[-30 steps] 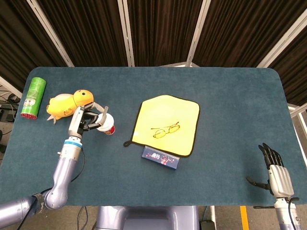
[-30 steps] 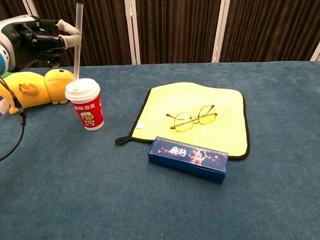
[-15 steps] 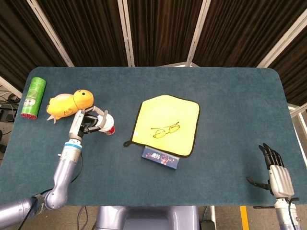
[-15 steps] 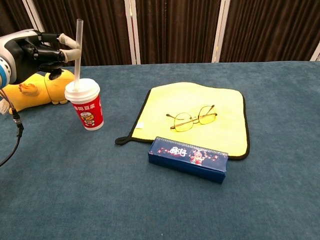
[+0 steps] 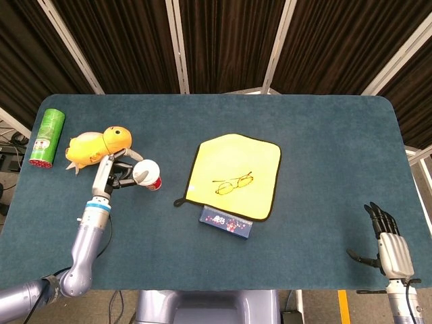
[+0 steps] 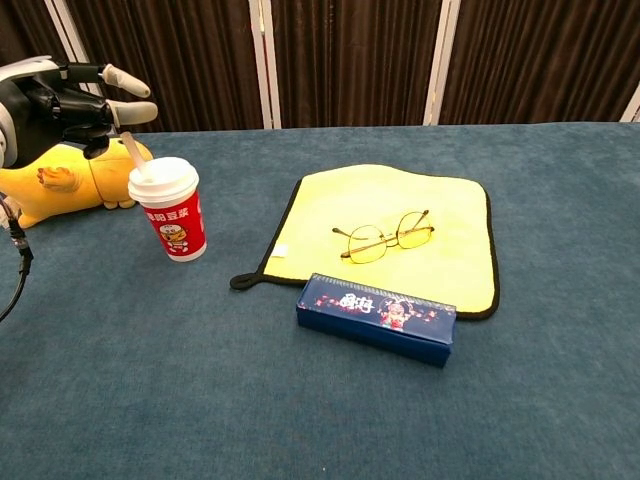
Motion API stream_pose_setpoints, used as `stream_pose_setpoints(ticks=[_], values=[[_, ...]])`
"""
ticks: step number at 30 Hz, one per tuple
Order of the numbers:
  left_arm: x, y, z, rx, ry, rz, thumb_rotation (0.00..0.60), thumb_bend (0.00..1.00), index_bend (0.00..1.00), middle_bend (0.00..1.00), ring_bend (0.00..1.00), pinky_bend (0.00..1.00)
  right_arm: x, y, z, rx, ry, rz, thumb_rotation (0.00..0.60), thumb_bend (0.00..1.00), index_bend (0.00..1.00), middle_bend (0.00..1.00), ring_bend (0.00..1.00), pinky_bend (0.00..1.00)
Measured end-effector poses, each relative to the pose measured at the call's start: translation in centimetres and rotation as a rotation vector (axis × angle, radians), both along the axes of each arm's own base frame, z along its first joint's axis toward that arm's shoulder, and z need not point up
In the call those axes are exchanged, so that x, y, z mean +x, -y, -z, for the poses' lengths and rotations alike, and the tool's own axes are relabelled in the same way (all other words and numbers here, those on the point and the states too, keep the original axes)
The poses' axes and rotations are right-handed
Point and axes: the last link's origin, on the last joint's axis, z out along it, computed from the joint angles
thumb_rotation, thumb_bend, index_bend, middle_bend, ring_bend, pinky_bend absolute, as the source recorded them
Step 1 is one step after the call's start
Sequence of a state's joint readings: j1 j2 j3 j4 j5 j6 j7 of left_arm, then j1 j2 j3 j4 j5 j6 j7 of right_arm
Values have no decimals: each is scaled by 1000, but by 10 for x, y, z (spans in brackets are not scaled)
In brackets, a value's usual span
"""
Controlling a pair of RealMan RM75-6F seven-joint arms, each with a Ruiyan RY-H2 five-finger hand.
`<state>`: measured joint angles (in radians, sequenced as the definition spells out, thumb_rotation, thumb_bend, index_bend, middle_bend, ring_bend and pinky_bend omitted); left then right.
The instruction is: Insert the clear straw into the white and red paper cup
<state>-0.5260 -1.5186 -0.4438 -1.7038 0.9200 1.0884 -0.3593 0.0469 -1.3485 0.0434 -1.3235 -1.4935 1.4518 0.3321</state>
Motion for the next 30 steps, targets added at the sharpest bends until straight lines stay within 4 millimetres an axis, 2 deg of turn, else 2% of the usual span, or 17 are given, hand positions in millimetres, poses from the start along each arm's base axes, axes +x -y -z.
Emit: stream_pose_setpoints(ticks=[3, 8, 11, 14, 16, 19, 22, 26, 30], values=[[1, 3, -4, 11, 4, 7, 600, 238, 489, 965, 893, 770, 0, 0, 0, 1, -3, 0, 600, 73, 0, 0, 0, 0], [0, 10, -13, 50, -38, 44, 600, 238, 414, 805, 753, 625, 0, 0, 0, 2, -9, 0, 600, 74, 0, 0, 0, 0], [-1, 17, -21, 97, -120, 98, 600, 237, 339, 646, 628, 503, 0, -1, -1, 1, -14, -2, 600, 73, 0, 0, 0, 0], [-4, 30, -31, 155, -240, 167, 600, 239, 267, 426, 467, 375, 0, -1, 0, 0, -19, -4, 600, 73, 0, 0, 0, 0], [-8, 43, -38, 190, -352, 217, 600, 238, 205, 224, 292, 242, 0, -1, 0, -2, -23, -6, 600, 73, 0, 0, 0, 0], [-19, 62, -46, 224, -529, 269, 600, 238, 137, 24, 69, 78, 0, -2, 0, -3, -28, -7, 600, 73, 0, 0, 0, 0], [-35, 83, -52, 233, -705, 280, 600, 239, 88, 0, 0, 3, 0, -2, 0, -4, -32, -7, 600, 72, 0, 0, 0, 0], [-60, 110, -54, 206, -913, 260, 600, 239, 10, 0, 0, 0, 0, -1, 0, -7, -38, -6, 600, 73, 0, 0, 0, 0], [-91, 140, -51, 138, -1091, 217, 600, 228, 0, 0, 0, 0, 0, -1, -1, -10, -44, -10, 600, 72, 0, 0, 0, 0]])
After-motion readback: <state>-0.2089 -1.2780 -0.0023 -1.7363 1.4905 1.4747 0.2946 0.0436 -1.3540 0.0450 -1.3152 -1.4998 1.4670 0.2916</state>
